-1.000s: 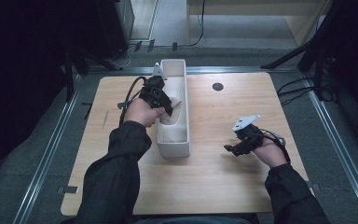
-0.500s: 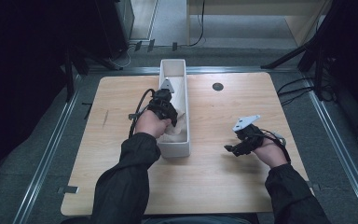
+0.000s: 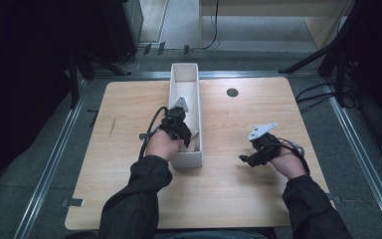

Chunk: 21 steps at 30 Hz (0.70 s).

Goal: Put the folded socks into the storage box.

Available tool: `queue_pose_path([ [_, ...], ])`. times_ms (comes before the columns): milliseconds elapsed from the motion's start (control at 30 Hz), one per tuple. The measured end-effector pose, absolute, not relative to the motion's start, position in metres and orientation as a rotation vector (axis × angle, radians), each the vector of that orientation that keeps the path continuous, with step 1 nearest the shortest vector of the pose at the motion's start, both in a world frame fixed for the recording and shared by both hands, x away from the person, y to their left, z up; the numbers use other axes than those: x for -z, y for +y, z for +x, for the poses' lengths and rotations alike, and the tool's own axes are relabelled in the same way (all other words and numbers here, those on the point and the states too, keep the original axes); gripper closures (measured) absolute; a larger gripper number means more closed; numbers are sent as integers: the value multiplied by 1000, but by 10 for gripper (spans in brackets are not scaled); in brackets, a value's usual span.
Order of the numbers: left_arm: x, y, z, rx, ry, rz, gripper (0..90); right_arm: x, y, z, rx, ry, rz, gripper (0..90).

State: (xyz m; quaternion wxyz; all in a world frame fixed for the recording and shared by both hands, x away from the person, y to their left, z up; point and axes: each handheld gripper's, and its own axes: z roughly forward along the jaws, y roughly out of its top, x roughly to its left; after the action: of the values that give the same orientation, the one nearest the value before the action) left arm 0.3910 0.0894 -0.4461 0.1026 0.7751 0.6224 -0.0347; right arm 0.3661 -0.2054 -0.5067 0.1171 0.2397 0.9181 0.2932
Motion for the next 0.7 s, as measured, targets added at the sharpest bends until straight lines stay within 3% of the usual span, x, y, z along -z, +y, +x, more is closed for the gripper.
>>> queue_pose_path([
  [700, 442, 92, 387, 116, 1778, 2285, 391, 507, -205, 366, -859, 2694, 689, 219],
])
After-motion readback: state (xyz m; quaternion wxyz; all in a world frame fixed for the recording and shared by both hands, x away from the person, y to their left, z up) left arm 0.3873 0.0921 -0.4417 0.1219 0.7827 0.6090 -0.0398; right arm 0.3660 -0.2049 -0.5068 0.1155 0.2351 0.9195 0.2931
